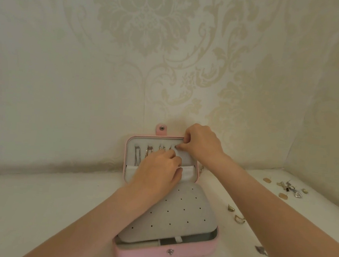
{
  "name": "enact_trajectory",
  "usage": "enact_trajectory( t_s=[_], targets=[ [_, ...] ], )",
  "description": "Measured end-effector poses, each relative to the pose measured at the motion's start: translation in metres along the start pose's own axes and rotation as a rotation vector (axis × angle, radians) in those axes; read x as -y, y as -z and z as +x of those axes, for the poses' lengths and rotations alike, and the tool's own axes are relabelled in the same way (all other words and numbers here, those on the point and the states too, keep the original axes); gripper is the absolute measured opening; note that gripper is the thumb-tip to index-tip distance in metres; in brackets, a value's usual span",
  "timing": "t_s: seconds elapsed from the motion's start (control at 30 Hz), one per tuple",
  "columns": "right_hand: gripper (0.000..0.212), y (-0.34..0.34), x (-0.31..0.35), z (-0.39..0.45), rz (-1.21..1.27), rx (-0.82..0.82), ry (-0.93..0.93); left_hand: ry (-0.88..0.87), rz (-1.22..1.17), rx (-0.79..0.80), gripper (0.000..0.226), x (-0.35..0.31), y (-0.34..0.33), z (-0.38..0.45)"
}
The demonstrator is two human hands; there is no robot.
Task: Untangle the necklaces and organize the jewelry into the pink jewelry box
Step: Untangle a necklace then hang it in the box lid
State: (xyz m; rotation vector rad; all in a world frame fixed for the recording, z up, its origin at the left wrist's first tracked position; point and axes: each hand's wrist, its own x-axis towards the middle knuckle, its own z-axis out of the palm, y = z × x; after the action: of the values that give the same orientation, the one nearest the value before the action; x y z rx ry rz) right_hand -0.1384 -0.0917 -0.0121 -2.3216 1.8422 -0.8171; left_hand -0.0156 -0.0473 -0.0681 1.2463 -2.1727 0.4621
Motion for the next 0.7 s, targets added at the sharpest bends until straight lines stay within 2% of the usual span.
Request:
enact_trajectory(
  t_s=[0.1, 0.2, 0.33, 0.4, 0.5, 0.7],
  targets=[
    [0.031, 0.001, 0.001, 0.0, -0.005, 0.043, 0.006, 0.061, 0.0, 0.079, 0.027, -0.008, 0.007, 0.001],
    [0.031, 0.002, 0.001, 0.001, 0.005, 0.109, 0.019, 0.126, -0.039, 0.084, 0.03, -0.004, 0.008, 0.001],
    [0.034, 0.005, -0.001, 0.0, 0.023, 0.147, 0.032, 0.304, -0.271, -0.068, 0.021, 0.004, 0.017, 0.008],
    [0.029, 0.005, -0.002, -0.002, -0.014, 0.181, 0.059, 0.366, -0.331, -0.107, 0.019, 0.007, 0.02, 0.012],
    [0.015, 0.007, -0.003, -0.01, -0.045, 0.214, 0.128, 0.369, -0.317, -0.09, 0.021, 0.009, 0.021, 0.013],
    [0.021, 0.01, 0.006, -0.033, -0.378, 0.15, 0.301, 0.313, -0.22, -0.046, 0.027, 0.018, 0.017, 0.012]
  ],
)
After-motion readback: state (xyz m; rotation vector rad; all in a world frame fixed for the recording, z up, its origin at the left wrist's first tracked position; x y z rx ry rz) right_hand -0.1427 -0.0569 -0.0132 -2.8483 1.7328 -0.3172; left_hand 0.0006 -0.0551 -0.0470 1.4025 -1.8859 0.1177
